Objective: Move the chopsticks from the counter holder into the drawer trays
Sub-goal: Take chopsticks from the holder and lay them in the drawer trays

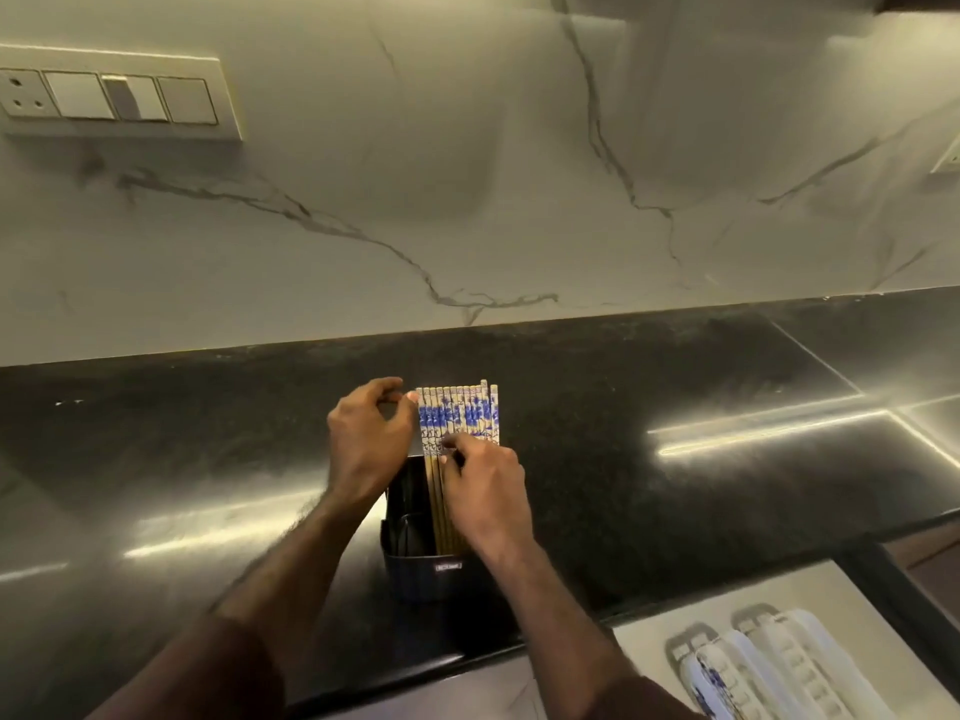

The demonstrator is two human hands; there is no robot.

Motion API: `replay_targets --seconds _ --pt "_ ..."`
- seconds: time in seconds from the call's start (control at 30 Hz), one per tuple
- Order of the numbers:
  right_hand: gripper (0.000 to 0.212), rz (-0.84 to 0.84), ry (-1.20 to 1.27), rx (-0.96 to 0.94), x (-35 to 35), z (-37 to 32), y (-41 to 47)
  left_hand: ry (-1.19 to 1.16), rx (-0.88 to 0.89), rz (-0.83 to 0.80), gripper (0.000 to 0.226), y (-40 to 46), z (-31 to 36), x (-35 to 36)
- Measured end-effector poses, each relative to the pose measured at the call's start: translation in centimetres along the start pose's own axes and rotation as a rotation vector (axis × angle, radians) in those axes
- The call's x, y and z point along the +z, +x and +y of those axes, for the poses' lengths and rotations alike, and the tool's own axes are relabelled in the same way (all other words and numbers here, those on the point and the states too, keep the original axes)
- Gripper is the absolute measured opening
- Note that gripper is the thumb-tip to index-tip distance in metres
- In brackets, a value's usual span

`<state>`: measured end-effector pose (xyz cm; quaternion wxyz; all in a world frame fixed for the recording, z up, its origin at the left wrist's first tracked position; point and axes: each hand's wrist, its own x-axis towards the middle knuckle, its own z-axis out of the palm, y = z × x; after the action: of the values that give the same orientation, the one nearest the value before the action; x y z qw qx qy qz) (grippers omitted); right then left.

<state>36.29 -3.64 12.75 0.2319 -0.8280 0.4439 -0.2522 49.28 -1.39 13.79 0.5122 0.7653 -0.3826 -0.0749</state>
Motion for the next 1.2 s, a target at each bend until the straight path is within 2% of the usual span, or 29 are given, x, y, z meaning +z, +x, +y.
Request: replay_targets --seconds 0.1,0.23,0.47,0.57,0.77,0.9,1.07,1.2 --pt "0.026 0.011 -0.027 0.029 1.0 -0.2 0.2 -0.077 -0.056 -0.076 0.029 0.3 -0.9 0.6" --pt "0.021 0.003 -0.031 0.07 1.6 -0.5 0.1 -0.211 -0.106 -0.122 0.009 0.4 -1.1 1.1" --pt "0.02 -0.02 0.018 0.077 1.5 -0.7 0.2 -0.41 -0.184 -0.163 0.02 0.5 -1.1 0.3" --pt "0.022 -0.055 0.119 0.084 0.5 -1.0 0.5 -0.498 -0.157 -0.196 0.02 1.0 0.7 -1.0" --pt "0.016 -0.082 0.398 0.094 -4.4 -1.4 0.9 -0.55 0.09 -0.26 0.02 1.9 8.7 -4.1" --pt "0.021 -0.061 0.514 0.073 -9.4 -0.6 -0.2 -0.623 0.162 -0.252 0.021 1.6 14.0 -4.0" --pt "0.014 -0.012 0.537 0.088 -15.3 3.6 -3.3 -0.729 0.139 -0.322 0.018 -1.8 18.5 -0.1" --pt "0.011 -0.037 0.415 0.159 -19.7 9.3 -7.5 -0.746 0.032 -0.407 0.018 -7.0 20.2 5.7"
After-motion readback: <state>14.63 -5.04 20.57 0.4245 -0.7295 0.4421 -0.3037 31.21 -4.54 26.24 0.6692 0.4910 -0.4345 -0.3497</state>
